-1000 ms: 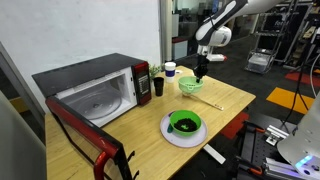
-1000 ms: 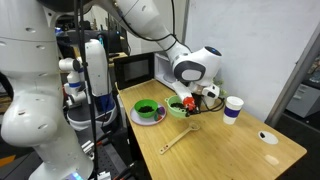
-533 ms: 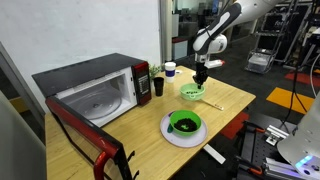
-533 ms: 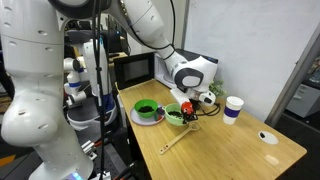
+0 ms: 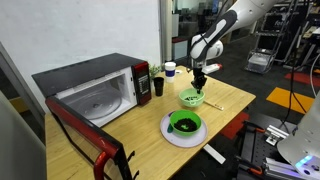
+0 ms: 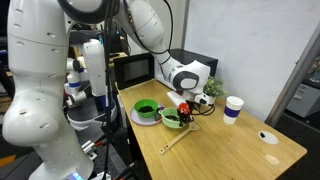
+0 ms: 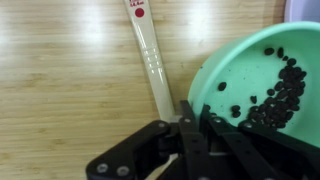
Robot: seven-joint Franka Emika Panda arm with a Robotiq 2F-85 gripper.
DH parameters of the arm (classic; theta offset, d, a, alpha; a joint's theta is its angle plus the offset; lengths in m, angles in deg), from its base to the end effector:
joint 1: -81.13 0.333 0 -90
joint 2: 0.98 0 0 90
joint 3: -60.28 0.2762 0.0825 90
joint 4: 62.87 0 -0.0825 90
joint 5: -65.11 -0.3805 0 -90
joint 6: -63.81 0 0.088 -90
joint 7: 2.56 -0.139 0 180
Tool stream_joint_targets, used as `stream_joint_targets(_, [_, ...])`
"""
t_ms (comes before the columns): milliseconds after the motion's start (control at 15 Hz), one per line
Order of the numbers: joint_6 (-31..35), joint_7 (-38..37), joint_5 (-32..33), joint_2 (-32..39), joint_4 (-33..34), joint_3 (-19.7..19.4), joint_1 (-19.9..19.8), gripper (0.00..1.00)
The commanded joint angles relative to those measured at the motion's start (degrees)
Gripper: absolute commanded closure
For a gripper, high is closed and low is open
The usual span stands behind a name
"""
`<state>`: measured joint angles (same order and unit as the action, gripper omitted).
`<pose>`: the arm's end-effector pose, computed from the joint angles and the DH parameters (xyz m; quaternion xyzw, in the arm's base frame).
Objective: Put the light green bowl between the spoon and the dark green bowl
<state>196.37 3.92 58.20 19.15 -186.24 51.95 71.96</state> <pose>0.5020 -0.1573 0.1559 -0.9860 0.1380 0.0872 0.0340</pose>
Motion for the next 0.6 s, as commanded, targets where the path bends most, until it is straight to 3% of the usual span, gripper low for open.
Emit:
stream_joint_targets(0, [0.9,-1.5,1.8,1.5,1.0,0.6,0.1,0.98])
stream_joint_targets(533, [3.4,-0.5,1.2,3.6,2.5,1.1,-0.5,0.98])
